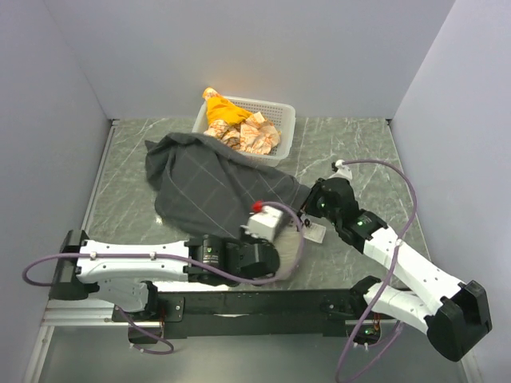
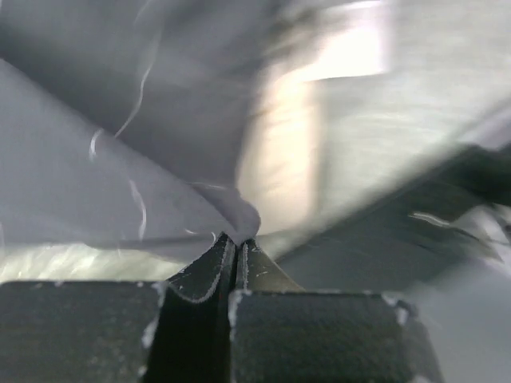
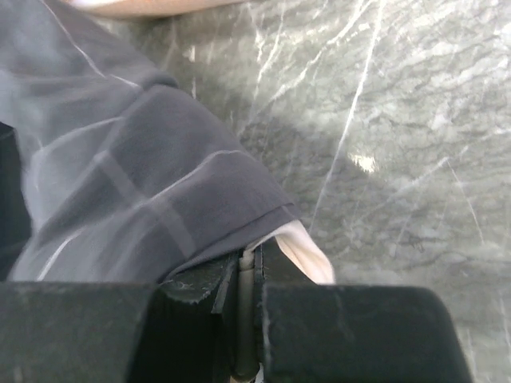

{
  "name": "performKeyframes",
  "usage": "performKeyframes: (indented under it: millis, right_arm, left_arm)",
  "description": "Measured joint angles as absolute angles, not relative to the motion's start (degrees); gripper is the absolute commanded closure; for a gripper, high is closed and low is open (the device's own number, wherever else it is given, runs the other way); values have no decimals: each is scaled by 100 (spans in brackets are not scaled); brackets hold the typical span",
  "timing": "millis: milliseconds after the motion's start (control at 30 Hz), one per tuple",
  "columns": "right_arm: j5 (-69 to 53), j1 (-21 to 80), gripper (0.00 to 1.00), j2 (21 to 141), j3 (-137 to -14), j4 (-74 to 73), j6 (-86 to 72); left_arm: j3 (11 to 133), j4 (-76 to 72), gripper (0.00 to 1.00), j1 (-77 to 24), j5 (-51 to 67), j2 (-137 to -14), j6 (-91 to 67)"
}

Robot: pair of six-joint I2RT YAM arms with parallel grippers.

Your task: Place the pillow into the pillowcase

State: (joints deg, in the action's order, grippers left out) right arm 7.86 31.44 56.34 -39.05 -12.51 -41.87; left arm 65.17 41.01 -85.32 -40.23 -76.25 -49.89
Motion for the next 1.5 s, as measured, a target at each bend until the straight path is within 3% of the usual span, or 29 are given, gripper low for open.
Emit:
performKeyframes:
  millis: [200, 300, 400, 500, 533, 600, 633, 667, 967, 1233, 1500]
  right_arm:
    - [1264, 3787, 100, 5601, -3948, -1527, -4191]
    - [1238, 3972, 100, 5621, -3933, -1573, -4248]
    - [1221, 3841, 98, 5472, -3763, -1494, -4300]
    - [1192, 3527, 59, 5332, -3538, -1492, -4309]
    - [1190, 3430, 37, 5334, -3522, -1507, -4294]
    - [1181, 3197, 19, 5336, -3522, -1498, -4270]
    - [1153, 3046, 5, 5295, -3522, -1479, -4169]
    - [1122, 2917, 0, 5240, -3522, -1483, -4130]
    - [309, 2226, 0, 3892, -2995, -1586, -3817]
    - [-840, 2316, 0, 4193, -1747, -910, -3990]
    - [-36, 2486, 0, 3863, -1841, -1251, -4051]
  left_arm:
    - [9288, 4125, 99, -9262, -3391, -8663, -3618]
    - [9303, 3728, 99, -8965, -2707, -8779, -3358]
    - [8211, 2989, 99, -7883, -1841, -8355, -3387]
    - [7314, 2731, 99, -7022, -1463, -7970, -3538]
    - [7111, 2714, 99, -6851, -1323, -7865, -3586]
    - [6930, 2703, 99, -6641, -1105, -7714, -3653]
    - [6914, 2692, 99, -6563, -974, -7640, -3671]
    - [6912, 2661, 99, -6447, -845, -7548, -3684]
    - [6917, 2471, 99, -4230, 364, -6751, -3527]
    - [7164, 2451, 99, -4038, 1227, -7129, -3199]
    - [7293, 2432, 99, -4112, 1769, -7299, -3118]
